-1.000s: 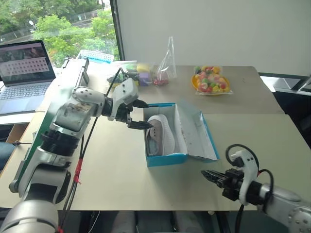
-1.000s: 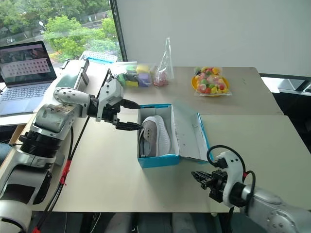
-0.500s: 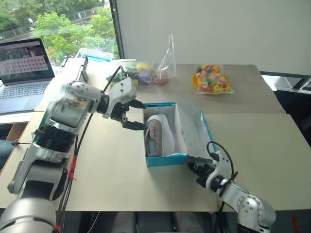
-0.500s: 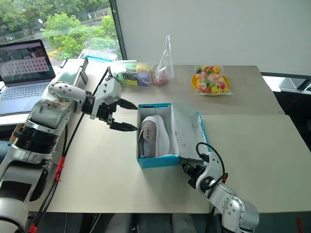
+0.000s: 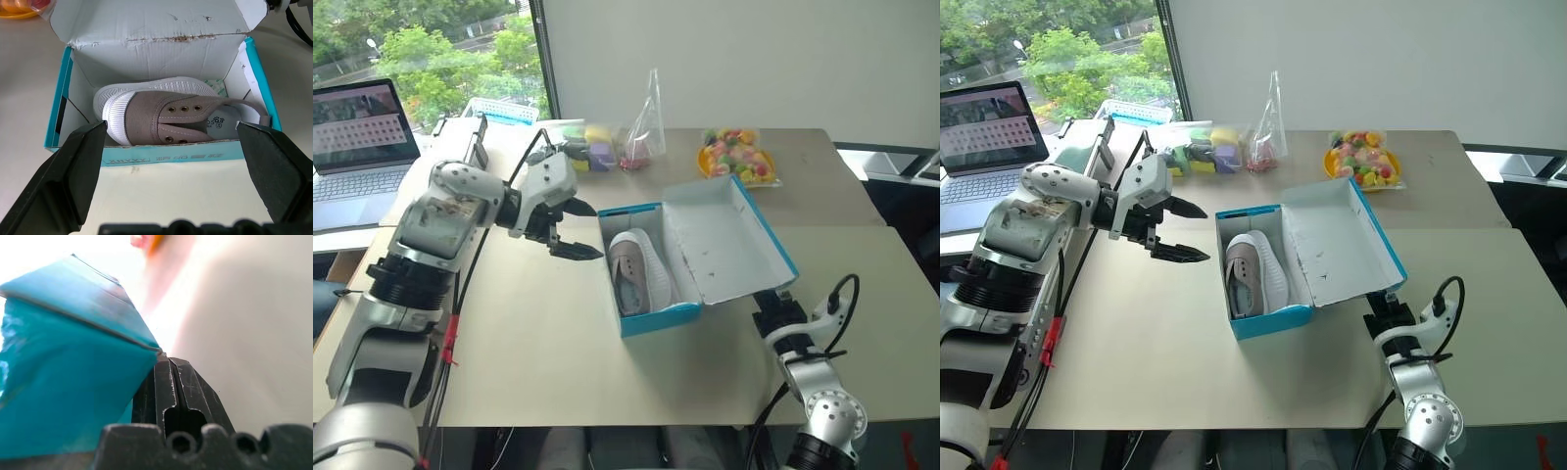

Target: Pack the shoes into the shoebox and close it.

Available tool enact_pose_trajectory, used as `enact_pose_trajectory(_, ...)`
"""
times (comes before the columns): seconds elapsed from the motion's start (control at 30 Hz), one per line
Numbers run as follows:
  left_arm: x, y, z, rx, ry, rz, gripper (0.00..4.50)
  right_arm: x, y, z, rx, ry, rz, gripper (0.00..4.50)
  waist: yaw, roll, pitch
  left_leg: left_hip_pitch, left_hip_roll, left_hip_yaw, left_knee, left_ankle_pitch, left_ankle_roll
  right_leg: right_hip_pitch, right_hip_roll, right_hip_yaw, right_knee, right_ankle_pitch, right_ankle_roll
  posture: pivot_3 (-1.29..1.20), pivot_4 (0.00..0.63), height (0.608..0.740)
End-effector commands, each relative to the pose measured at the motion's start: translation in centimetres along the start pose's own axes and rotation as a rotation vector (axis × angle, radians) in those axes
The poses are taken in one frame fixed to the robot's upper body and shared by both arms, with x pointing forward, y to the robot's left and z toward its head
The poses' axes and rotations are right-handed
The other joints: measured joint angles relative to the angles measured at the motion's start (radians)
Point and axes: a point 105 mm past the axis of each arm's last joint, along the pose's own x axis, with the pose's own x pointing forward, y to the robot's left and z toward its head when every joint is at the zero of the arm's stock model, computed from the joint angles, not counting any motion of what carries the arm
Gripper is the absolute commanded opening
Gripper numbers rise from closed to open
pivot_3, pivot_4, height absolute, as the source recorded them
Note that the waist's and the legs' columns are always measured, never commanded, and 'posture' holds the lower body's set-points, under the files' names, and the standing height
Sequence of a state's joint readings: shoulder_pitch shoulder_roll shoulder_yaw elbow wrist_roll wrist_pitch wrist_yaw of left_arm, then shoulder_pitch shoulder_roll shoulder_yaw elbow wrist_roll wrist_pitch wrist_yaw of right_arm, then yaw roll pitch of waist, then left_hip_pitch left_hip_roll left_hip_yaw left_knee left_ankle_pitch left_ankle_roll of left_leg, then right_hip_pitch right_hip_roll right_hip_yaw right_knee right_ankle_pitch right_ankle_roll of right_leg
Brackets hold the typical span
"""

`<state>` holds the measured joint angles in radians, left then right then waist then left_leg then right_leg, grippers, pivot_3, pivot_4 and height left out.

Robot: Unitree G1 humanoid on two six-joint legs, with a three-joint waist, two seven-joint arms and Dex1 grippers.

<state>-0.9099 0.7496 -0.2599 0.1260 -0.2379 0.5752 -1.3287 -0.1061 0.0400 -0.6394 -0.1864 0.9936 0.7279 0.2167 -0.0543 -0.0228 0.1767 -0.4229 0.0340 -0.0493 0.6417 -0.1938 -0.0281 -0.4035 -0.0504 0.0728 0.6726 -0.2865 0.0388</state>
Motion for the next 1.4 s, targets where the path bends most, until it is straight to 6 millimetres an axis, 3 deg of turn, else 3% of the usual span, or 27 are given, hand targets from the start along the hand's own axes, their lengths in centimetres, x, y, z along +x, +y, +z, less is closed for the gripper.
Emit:
enact_pose_trajectory(0.03,-0.7,0.2,0.9,0.033,-0.022,0.034,4.5,0.8,4.2,0.3,-0.066,0.045,0.179,0.05,-0.001,0.0,0.0,0.0,0.0,0.0,0.0,0.0,0.0,0.0,0.0,0.0,0.001,0.0,0.0,0.0,0.15,0.74)
enact_pose_trajectory(0.23,-1.3,-0.3,0.2,0.004,-0.009,0.061,4.5,1.6,10.1,-0.6,-0.151,0.192,0.394,0.05,-0.005,0.001,0.0,0.0,0.001,-0.001,0.0,0.0,0.0,0.0,0.001,0.0,0.001,0.0,-0.001,0.0,0.15,0.74)
enact_pose_trajectory(0.4,-2.4,-0.2,-0.1,-0.01,0.003,0.118,4.5,1.5,13.7,-2.7,-0.241,0.346,0.536,0.05,-0.005,0.001,0.0,0.0,0.002,-0.002,0.0,0.0,0.0,0.0,0.003,0.0,0.002,-0.001,-0.001,0.0,0.15,0.74)
enact_pose_trajectory(0.5,-3.0,-0.5,-0.4,-0.026,0.011,0.14,4.5,1.5,15.4,-3.3,-0.266,0.394,0.602,0.05,-0.006,0.001,0.0,0.0,0.002,-0.002,0.0,0.0,0.0,0.0,0.003,0.0,0.001,-0.001,-0.001,0.0,0.15,0.74)
enact_pose_trajectory(0.63,-3.7,-1.6,-1.2,-0.063,0.023,0.165,4.5,3.1,17.1,-5.0,-0.326,0.496,0.655,0.05,-0.014,0.001,0.0,0.0,0.002,-0.002,0.0,0.0,0.0,0.0,0.003,0.0,0.001,-0.001,-0.001,0.0,0.15,0.74)
enact_pose_trajectory(0.87,-3.9,-1.7,-1.3,-0.095,-0.005,0.239,4.5,6.6,15.7,-11.4,-0.547,0.777,0.627,0.05,-0.006,0.001,0.001,0.0,0.003,-0.003,0.001,0.0,0.0,-0.001,0.005,0.0,0.002,-0.001,-0.002,0.0,0.15,0.74)
enact_pose_trajectory(0.97,-4.4,-2.1,-1.3,-0.102,0.0,0.268,4.5,7.7,13.3,-14.6,-0.67,0.904,0.577,0.05,-0.01,0.0,0.0,-0.001,0.003,-0.002,0.001,0.0,0.0,-0.001,0.005,0.0,0.002,-0.001,-0.002,0.0,0.15,0.74)
enact_pose_trajectory(1.13,-5.0,-2.6,-1.6,-0.117,0.012,0.295,4.5,7.1,10.3,-16.2,-0.793,1.023,0.529,0.05,-0.016,-0.002,-0.001,0.002,0.004,-0.003,0.001,0.0,0.0,0.0,0.006,0.0,0.004,-0.001,-0.002,0.0,0.15,0.74)
enact_pose_trajectory(1.27,-5.1,-3.1,-1.9,-0.129,0.019,0.311,4.5,6.4,7.1,-16.6,-1.004,1.105,0.45,0.05,-0.014,-0.003,-0.002,0.009,0.004,-0.003,0.001,0.0,0.0,0.006,0.006,0.0,0.006,-0.001,-0.003,0.0,0.15,0.74)
enact_pose_trajectory(1.4,-4.9,-3.4,-2.1,-0.133,0.02,0.312,4.5,6.8,7.9,-16.0,-1.13,1.084,0.482,0.05,-0.009,-0.004,-0.003,0.02,0.004,-0.003,0.001,0.0,0.0,0.017,0.006,0.0,0.004,-0.006,0.002,0.0,0.15,0.74)
